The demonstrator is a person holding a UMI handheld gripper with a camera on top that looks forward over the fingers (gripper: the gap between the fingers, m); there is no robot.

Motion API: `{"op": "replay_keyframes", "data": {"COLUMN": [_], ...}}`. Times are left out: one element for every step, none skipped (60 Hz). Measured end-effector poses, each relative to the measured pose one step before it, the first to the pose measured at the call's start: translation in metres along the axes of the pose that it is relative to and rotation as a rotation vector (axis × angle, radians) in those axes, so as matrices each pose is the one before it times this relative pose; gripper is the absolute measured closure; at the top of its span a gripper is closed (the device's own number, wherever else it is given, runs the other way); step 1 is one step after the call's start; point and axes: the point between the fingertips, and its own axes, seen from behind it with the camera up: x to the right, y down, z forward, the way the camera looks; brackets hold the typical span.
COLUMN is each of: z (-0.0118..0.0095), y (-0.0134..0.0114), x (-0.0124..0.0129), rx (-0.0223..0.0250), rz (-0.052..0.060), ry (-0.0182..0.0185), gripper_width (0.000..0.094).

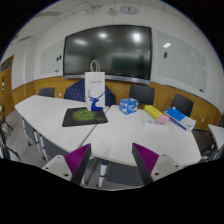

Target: Unplug charger

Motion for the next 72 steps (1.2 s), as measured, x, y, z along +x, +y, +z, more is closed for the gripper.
{"op": "replay_keyframes", "data": {"z": [0.0002,0.00052,0.00085,0.00151,0.00298,0.00685,0.00102,0.00079,0.00079,0.00041,0.00061,0.00033,0.00077,0.00684,0.00653,0.00351,0.00358,0.00326,0.00372,0.00393,0.00019,0.00176,0.00342,0.00351,0.00343,0.00371,0.00373,0.0039,0.00389,0.00406,0.00395,0.00446,0.00477,0.00521,0.00534,0.00607,0.00497,0.00542,0.00542,0.00598,0.00629,0.00647,0.00878,0.00641,0.00646,0.00727,0.00648,0.00668,0.0065,0.00702,0.0072,0.00721,0.00692,0.00694,0.00668,0.00654,0.0068,0.00629,0.00673,0.00646,0.0066,0.00668,0.0068,0.00635,0.00625,0.0059,0.00594,0.0054,0.00553,0.00525,0.00506,0.00472], "y": [-0.00032,-0.00003,0.00007,0.00009,0.00005,0.00103,-0.00052,-0.0004,-0.00066,-0.00066,-0.0004,-0.0001,-0.00014,-0.00019,-0.00009,-0.00069,-0.00049,-0.00032,0.00018,0.00007,0.00028,0.0,0.0,-0.00001,-0.00013,-0.00023,-0.001,-0.00069,-0.00108,-0.00047,-0.00105,-0.0015,-0.00177,-0.00178,-0.00207,-0.00223,-0.00181,-0.00121,-0.00107,-0.00066,-0.00072,-0.00056,-0.0007,-0.00031,-0.00012,-0.00032,-0.0002,-0.00056,-0.00071,-0.00093,-0.00067,-0.00044,-0.0002,-0.00042,-0.00062,-0.0016,-0.0009,-0.00102,-0.00106,-0.0011,-0.00117,-0.00107,-0.00127,-0.0007,-0.00079,-0.00096,-0.00099,-0.00123,-0.00142,-0.00121,-0.00121,-0.00088], "x": [0.00349,0.00543,0.00611,0.0072,0.00867,0.01206,0.00429,0.00381,0.00336,0.00305,0.00334,0.00424,0.00442,0.02125,0.01019,0.00685,0.0069,0.00669,0.00674,0.00711,0.00579,0.00496,0.00512,0.00546,0.00532,0.00509,0.00489,0.00457,0.00425,0.00426,0.00368,0.00376,0.00322,0.00328,0.0036,0.00247,0.00436,0.00395,0.00351,0.00315,0.0025,0.00237,0.00092,0.00258,0.0024,0.00149,0.00148,0.00226,0.00209,0.00235,0.00331,0.00188,0.00159,0.0016,0.00133,0.0016,0.00106,0.00111,0.00095,0.00057,0.00008,0.00025,-0.00021,-0.00046,-0.00048,-0.00062,-0.00039,0.00021,0.00078,0.00082,0.00025,0.00036], "rx": [0.00175,0.0011,0.00067,0.00046,-0.00027,0.00118,0.00018,0.0018,0.00287,0.00274,0.00171,0.00077,0.00031,0.00085,0.00324,0.00215,0.00194,0.00089,-0.00081,-0.00168,-0.00207,-0.00119,-0.00086,-0.00048,-0.00092,-0.00061,-0.00138,-0.00058,-0.00029,-0.00026,0.00078,0.00201,0.00355,0.00437,0.00479,0.00336,0.00323,0.00254,0.00132,0.00073,0.00052,0.00048,-0.00016,-0.0006,-0.00118,-0.00116,-0.00131,-0.00026,0.00083,0.00159,0.00032,0.00035,-0.00002,-0.00015,-0.0001,-0.00106,-0.00006,-0.00003,0.00019,0.0012,0.00153,0.00107,-0.00011,0.00013,0.00011,0.00011,0.00121,0.00198,0.00287,0.00323,0.00311,0.00229], "rz": [0.0024,0.0024,0.0025,0.003,0.0043,0.0044,0.0068,0.0072,0.0063,0.0038,0.0021,0.001,0.0012,0.0018,0.0013,0.0005,0.0002,0.0002,-0.0001,-0.0004,0.0001,0.0005,0.0021,0.004,0.0054,0.0059,0.0055,0.0055,0.0051,0.0047,0.0045,0.0048,0.0046,0.0039,0.0022,0.0012,0.0008,0.0003,0.0003,0.0001,0.0002,0.0006,0.0012,0.0016,0.0022,0.0026,0.0029,0.0031,0.0033,0.0038,0.0042,0.0041,0.0045,0.0048,0.0059,0.0063,0.005,0.005,0.0054,0.0052,0.0036,0.0015,-0.0005,-0.0015,-0.0025,-0.0027,-0.0013,-0.0009,-0.0012,-0.0021,-0.0019,-0.0033], "ry": [0.01065,0.0118,0.01087,0.01022,0.00863,0.00421,0.00933,0.00715,0.00576,0.00451,0.0061,0.00776,0.01056,0.00934,0.00807,0.00948,0.00822,0.00765,0.00782,0.00799,0.00791,0.00871,0.00734,0.0072,0.00684,0.00692,0.00604,0.0059,0.00504,0.00486,0.00373,0.00305,0.00237,0.00234,0.00273,0.00445,0.00404,0.0043,0.0036,0.00157,0.00015,0.00028,0.00206,0.00059,0.00054,-0.00117,-0.00022,0.00066,0.00187,0.00277,0.00226,0.00164,0.00074,0.00039,0.00087,0.00144,0.00017,0.0002,-0.00024,-0.00112,-0.00227,-0.00315,-0.00334,-0.00423,-0.00631,-0.00676,-0.00556,-0.00332,-0.00117,-0.00004,-0.00073,-0.00171], "gripper_width": [0.0078,0.0078,0.0079,0.0078,0.008,0.0076,0.0077,0.0076,0.0075,0.0079,0.0077,0.008,0.008,0.0082,0.008,0.008,0.0081,0.008,0.008,0.0081,0.008,0.0084,0.0083,0.0082,0.0083,0.0084,0.0084,0.0085,0.0082,0.0085,0.0085,0.0084,0.0084,0.0085,0.0081,0.0082,0.0083,0.0083,0.0083,0.0081,0.0081,0.0082,0.0081,0.0081,0.0079,0.0084,0.0085,0.0081,0.008,0.0081,0.0084,0.0083,0.0082,0.0082,0.0082,0.0084,0.008,0.0085,0.0089,0.0087,0.0088,0.0083,0.0083,0.0084,0.0085,0.0082,0.008,0.0084,0.0086,0.0084,0.0084,0.0084]}}
